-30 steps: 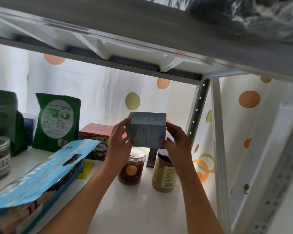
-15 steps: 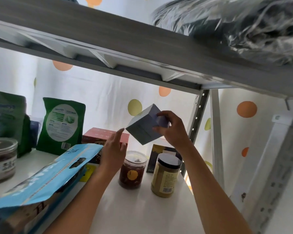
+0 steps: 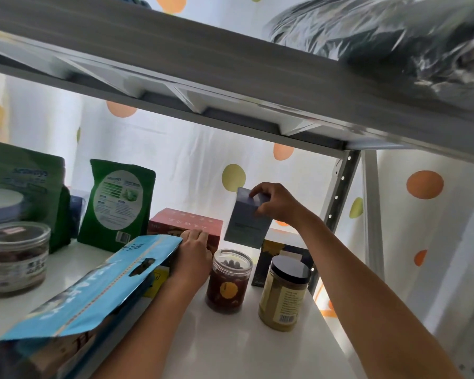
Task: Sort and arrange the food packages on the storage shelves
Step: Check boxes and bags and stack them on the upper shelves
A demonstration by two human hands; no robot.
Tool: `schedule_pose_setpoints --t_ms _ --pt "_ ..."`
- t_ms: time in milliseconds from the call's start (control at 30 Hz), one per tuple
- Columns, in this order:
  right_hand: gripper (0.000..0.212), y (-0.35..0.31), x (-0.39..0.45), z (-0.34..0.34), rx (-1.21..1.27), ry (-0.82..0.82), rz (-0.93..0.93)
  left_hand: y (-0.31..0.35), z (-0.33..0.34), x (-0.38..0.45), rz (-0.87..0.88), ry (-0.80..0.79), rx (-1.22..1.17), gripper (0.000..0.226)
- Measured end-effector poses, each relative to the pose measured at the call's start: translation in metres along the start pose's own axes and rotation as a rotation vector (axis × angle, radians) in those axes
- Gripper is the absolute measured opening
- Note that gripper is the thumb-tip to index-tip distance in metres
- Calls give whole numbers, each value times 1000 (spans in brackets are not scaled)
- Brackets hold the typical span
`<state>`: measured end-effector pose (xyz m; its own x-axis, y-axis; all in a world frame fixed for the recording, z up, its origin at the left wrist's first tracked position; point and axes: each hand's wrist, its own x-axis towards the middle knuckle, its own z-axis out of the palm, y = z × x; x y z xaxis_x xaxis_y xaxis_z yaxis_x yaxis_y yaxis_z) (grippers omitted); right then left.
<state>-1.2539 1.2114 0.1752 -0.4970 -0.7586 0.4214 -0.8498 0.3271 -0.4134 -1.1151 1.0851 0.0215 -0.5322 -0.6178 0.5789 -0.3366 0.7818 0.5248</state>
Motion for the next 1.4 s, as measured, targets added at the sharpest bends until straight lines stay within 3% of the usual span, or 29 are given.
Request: schedule_pose_setpoints --t_ms 300,600,767,933,1033,1133,1400 --pt "45 15 13 33 -11 -156 128 6 -5 0 -22 -9 -158 33" --pt "46 38 12 62 -69 -317 172 22 -10 -9 155 -109 -285 35" --pt "68 45 17 33 -31 -328 237 32 -18 -15 297 -86 -254 38" --pt "96 75 12 8 -162 -408 368 36 -14 -19 401 -67 -195 37" --pt "114 89 8 2 -214 -509 446 36 -10 -21 470 -80 -135 54" --pt "109 102 3 3 -201 -539 510 33 -5 -20 499 -91 -94 70" --pt "100 104 2 -6 -222 -416 456 33 1 -23 486 -112 -101 65"
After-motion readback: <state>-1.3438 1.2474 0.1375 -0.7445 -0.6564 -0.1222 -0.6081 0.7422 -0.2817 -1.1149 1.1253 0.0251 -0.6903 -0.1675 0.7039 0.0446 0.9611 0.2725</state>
